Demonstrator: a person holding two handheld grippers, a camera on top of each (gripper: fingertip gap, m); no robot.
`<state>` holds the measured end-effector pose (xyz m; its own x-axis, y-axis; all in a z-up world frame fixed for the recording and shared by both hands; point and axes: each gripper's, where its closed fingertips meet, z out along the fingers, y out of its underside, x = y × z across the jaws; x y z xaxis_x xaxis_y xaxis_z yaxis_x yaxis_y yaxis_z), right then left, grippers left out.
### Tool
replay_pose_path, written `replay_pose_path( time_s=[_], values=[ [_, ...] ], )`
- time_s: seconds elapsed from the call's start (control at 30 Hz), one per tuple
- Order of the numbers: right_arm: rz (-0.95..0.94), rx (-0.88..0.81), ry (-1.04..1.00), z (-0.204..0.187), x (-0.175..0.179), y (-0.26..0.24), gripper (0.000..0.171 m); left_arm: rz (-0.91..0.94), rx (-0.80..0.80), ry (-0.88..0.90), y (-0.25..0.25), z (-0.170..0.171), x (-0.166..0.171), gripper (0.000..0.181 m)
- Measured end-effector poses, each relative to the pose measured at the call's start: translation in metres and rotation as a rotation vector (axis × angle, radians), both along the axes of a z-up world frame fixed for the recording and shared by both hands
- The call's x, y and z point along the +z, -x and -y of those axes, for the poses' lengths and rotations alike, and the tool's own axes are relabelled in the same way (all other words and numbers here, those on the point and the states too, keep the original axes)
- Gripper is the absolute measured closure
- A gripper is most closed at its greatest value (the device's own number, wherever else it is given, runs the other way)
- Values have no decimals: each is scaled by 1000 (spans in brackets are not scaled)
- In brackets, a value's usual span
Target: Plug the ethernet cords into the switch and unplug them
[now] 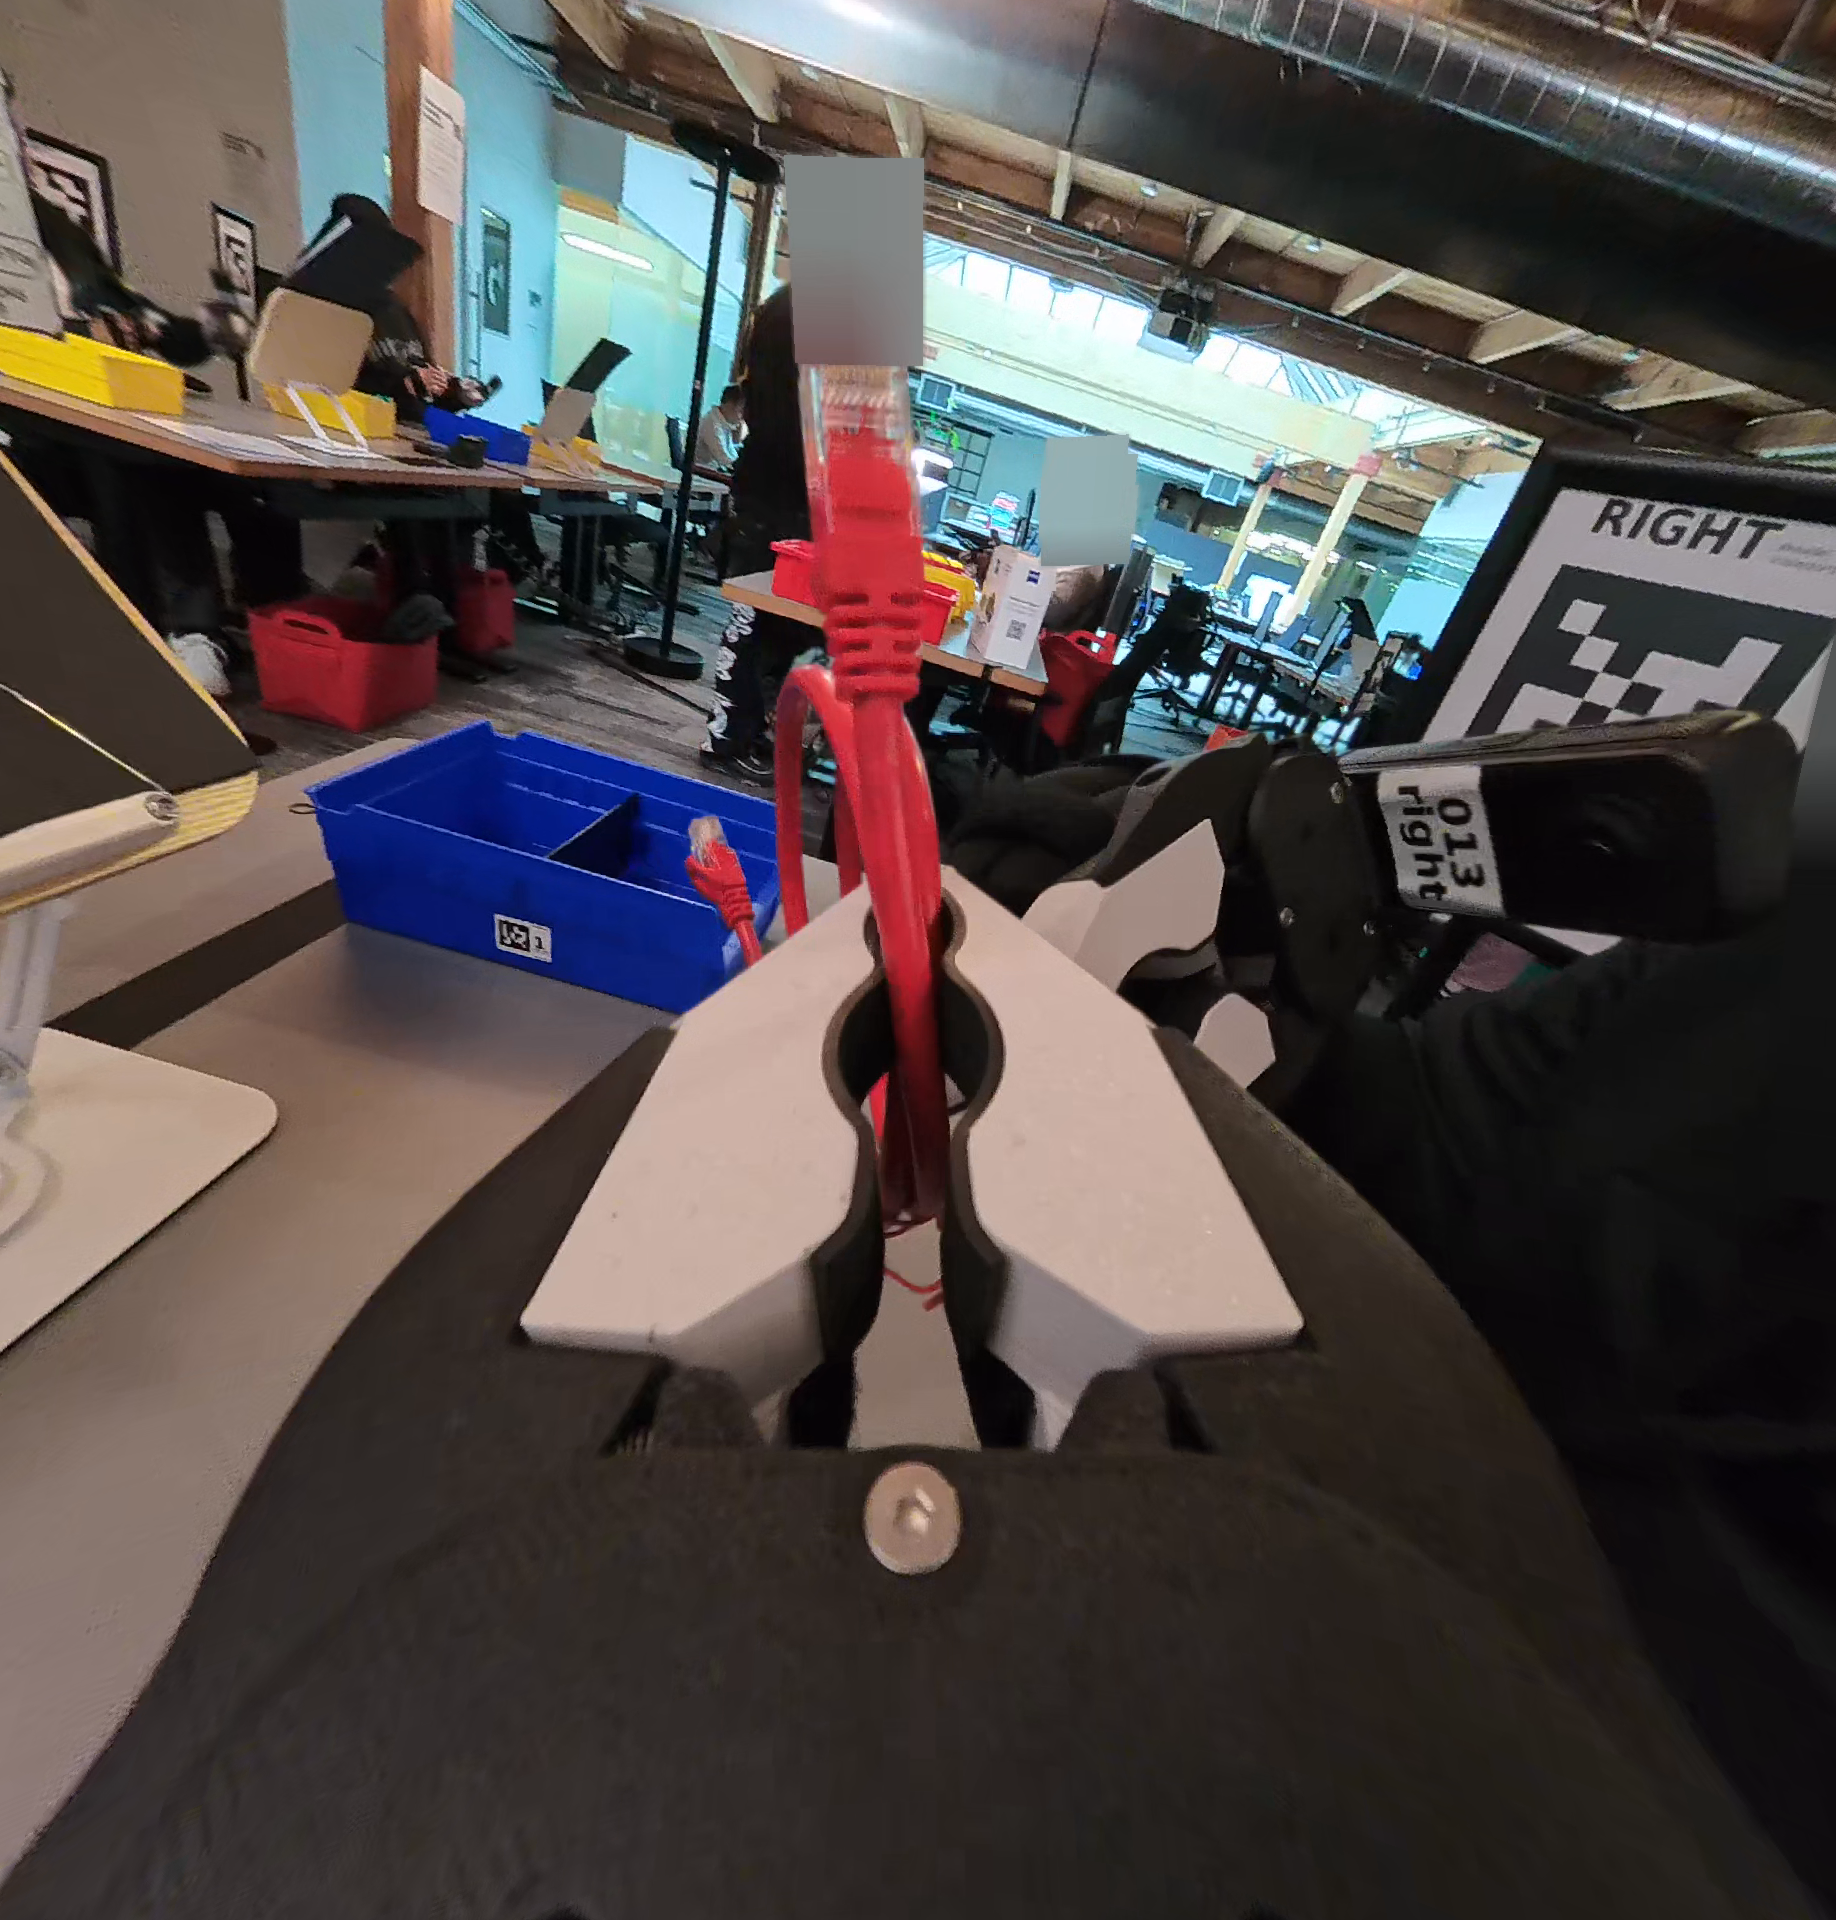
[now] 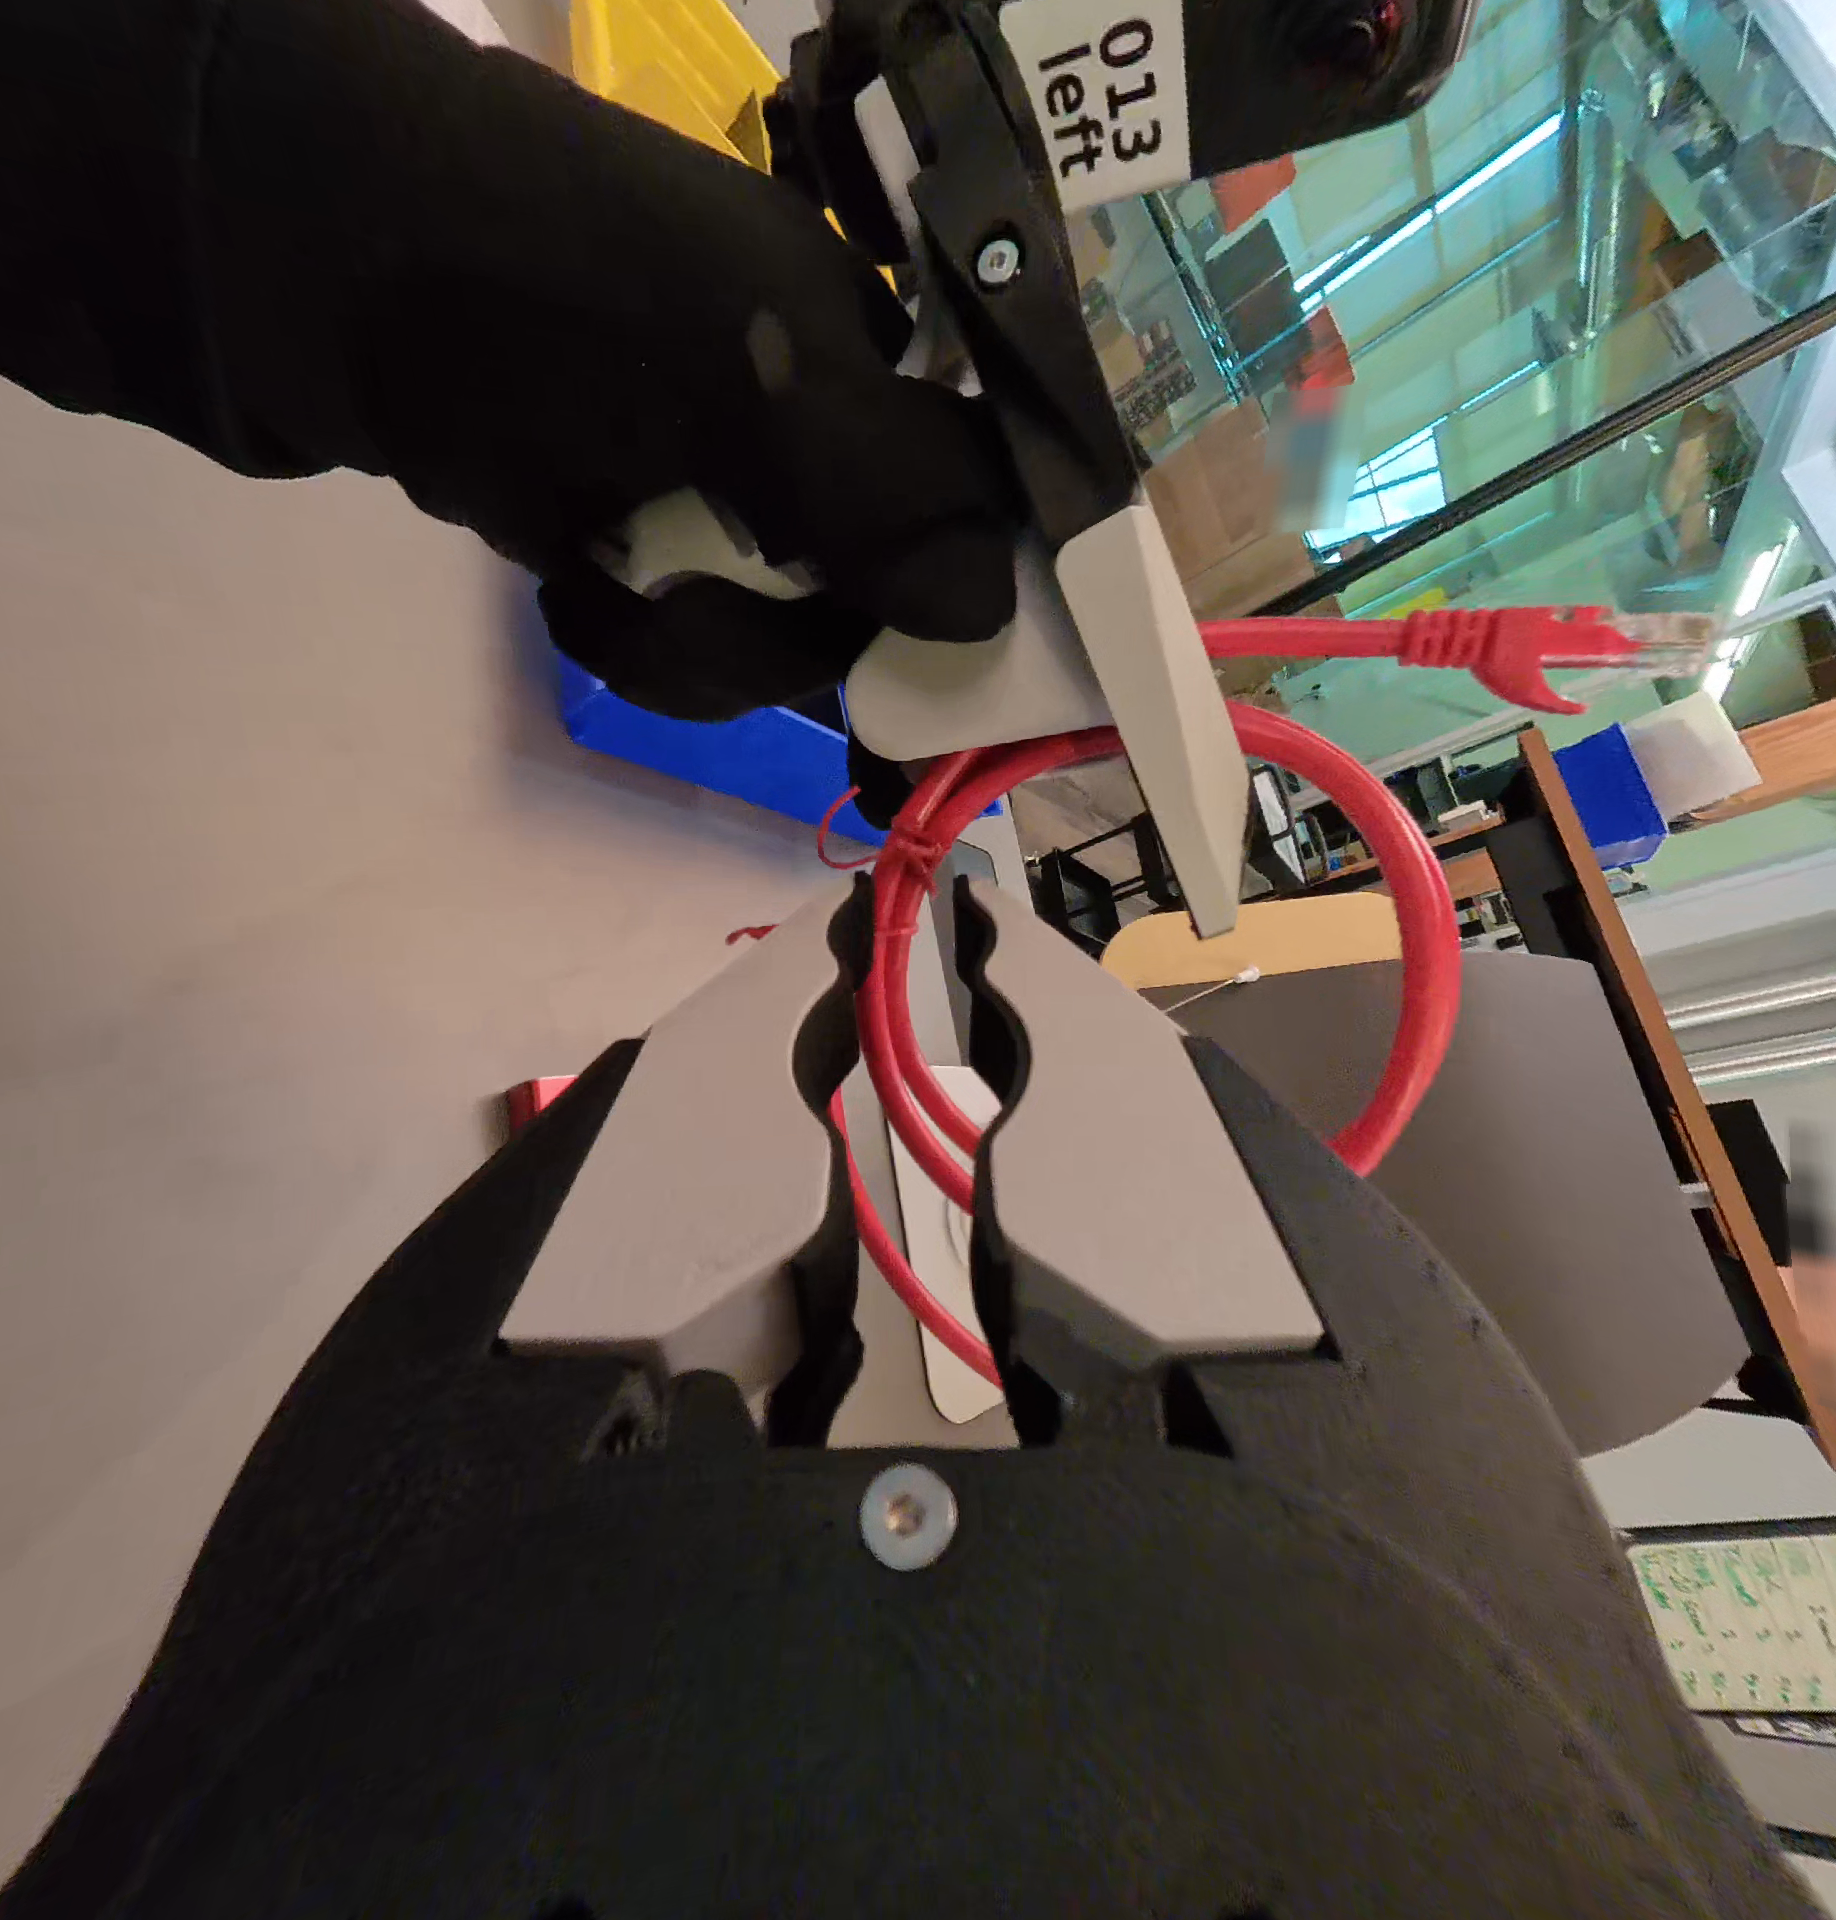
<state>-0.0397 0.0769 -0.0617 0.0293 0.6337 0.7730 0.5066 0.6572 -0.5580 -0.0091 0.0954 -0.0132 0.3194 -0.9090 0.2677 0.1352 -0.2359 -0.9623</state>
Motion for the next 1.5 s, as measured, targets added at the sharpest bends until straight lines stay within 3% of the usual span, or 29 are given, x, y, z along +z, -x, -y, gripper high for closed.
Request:
replay_pose_path(
  time_s=[0.5, 0.8, 0.97, 1.13, 1.23, 1.5],
  values=[
    [59, 46, -4, 9, -11, 1, 171, -59, -109, 39, -17, 14, -11, 181],
    [19, 10, 41, 7, 2, -3, 171, -20, 34, -6, -1, -3, -4, 181],
    [-43, 41, 153, 22, 20, -3, 171, 28, 192, -20, 28, -25, -1, 181],
    [-109, -3, 121, 9, 24, 0, 171, 28, 147, -36, 20, -17, 4, 181],
    [-80, 0, 63, 4, 15, 1, 161, 10, 87, -34, 8, -7, 5, 181],
    [-19, 12, 16, 2, 1, 1, 165, -3, 13, -15, -4, 5, 7, 181]
  ],
)
